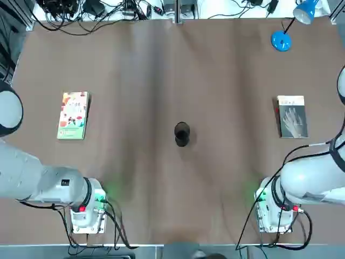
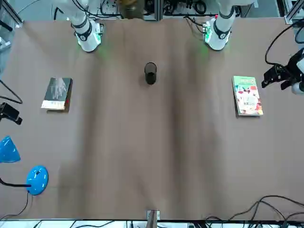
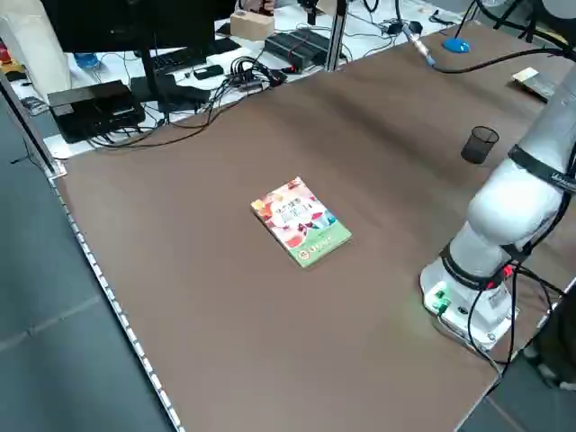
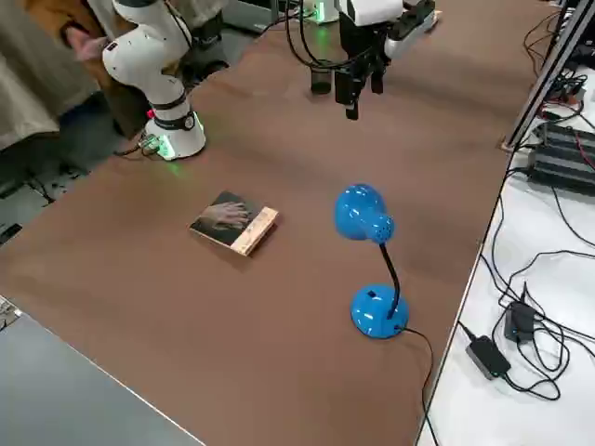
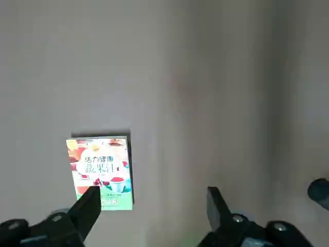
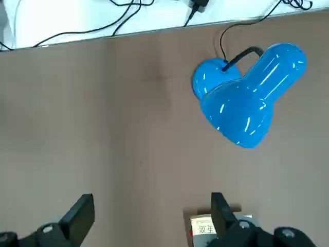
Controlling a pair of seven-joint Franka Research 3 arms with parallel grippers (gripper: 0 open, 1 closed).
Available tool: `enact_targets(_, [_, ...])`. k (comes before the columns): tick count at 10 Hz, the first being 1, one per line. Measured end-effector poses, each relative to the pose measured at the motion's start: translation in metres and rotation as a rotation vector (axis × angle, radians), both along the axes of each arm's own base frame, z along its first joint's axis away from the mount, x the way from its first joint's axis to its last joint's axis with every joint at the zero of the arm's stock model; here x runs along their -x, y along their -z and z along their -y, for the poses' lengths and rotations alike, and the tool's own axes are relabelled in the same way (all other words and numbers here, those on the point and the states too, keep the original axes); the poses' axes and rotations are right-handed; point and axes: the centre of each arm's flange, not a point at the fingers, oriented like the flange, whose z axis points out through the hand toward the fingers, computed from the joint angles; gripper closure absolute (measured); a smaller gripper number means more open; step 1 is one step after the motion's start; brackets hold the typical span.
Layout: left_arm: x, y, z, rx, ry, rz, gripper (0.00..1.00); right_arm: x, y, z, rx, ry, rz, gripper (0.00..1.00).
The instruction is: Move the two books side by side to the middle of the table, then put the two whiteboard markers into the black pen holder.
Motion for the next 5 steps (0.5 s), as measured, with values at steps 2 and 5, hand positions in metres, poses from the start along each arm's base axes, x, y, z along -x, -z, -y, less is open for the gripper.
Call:
enact_targets(2, [0.000,0.000,-0.001,-0.011,0.001,0.001,0.06,-0.005,0.004,-0.001,0.001,-0.002,0.017,0.00])
enact_targets(5, [0.001,0.001,-0.021,-0.016,-0.043,-0.001,0.08,-0.011,0.009,0.001,0.005,0.001,0.032,0.00])
